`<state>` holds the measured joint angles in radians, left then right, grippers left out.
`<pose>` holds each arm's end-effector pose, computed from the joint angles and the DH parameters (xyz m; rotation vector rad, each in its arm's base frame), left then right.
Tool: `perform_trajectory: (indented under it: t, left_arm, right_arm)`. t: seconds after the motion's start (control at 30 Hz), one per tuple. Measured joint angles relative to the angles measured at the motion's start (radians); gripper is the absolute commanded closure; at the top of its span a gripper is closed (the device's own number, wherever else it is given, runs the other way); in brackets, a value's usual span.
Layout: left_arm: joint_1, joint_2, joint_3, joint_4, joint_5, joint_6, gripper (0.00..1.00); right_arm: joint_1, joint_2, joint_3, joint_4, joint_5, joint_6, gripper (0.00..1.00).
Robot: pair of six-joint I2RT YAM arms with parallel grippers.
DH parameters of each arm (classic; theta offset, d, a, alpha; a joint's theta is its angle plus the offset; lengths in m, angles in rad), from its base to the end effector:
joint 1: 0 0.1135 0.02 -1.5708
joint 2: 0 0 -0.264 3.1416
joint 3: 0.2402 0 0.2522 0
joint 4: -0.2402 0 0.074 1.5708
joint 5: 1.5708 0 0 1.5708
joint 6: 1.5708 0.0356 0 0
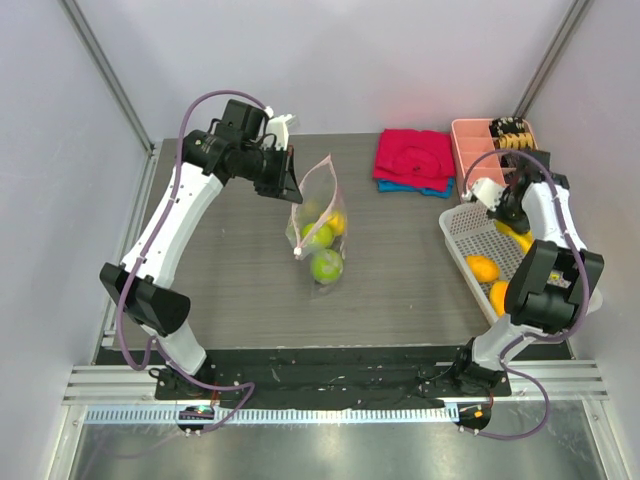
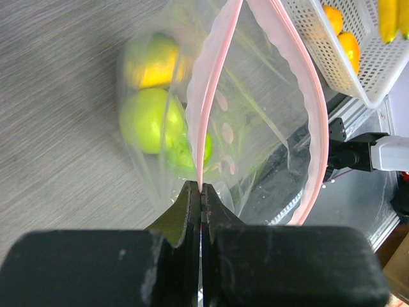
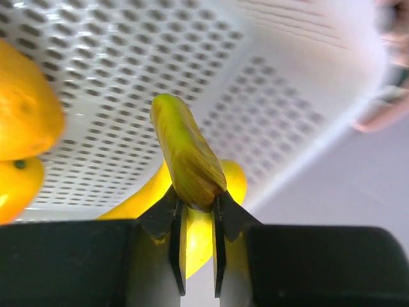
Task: Place the food in the zip-top bag and seal the zipper
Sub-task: Pick up the fake fruit from the bin, then place the fake fruit in the zipper food storage bag.
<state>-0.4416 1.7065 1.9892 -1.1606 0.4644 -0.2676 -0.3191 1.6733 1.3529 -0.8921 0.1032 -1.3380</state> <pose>0.3022 -0.1605 0.4196 0.4319 2.4839 -0.8719 0.3186 -0.1091 0.2534 -1.4070 2.5750 -0.4940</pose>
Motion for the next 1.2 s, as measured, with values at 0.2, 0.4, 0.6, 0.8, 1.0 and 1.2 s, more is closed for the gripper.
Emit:
perform_trajectory:
  t: [0.2,0.4,0.6,0.8,1.0,1.2]
  left_arm:
    - [0.003,0.000,0.000,-0.001,0.000,0.011,1.00]
    - [0.003,0.002,0.002,-0.002,0.001,0.011,1.00]
    - [0.003,0.024,0.016,-0.004,0.008,0.009,1.00]
    - [0.003,0.037,0.020,-0.005,0.013,0.004,1.00]
    - [0.003,0.042,0.056,-0.011,0.023,-0.005,1.00]
    - [0.003,0.042,0.077,-0.013,0.034,-0.011,1.00]
  right_arm:
    - [-0.008,-0.067,0.143,0.036,-0.067,0.066,0.99]
    - [0.002,-0.183,0.277,0.167,-0.301,0.334,0.99]
    - [0.145,-0.349,0.279,0.511,-0.510,0.732,0.99]
    - [0.496,-0.439,0.176,0.916,-0.546,0.970,0.99]
    - [0.778,-0.431,0.085,1.190,-0.504,1.011,0.99]
    - [0.959,-0.410,0.002,1.360,-0.466,0.895,0.99]
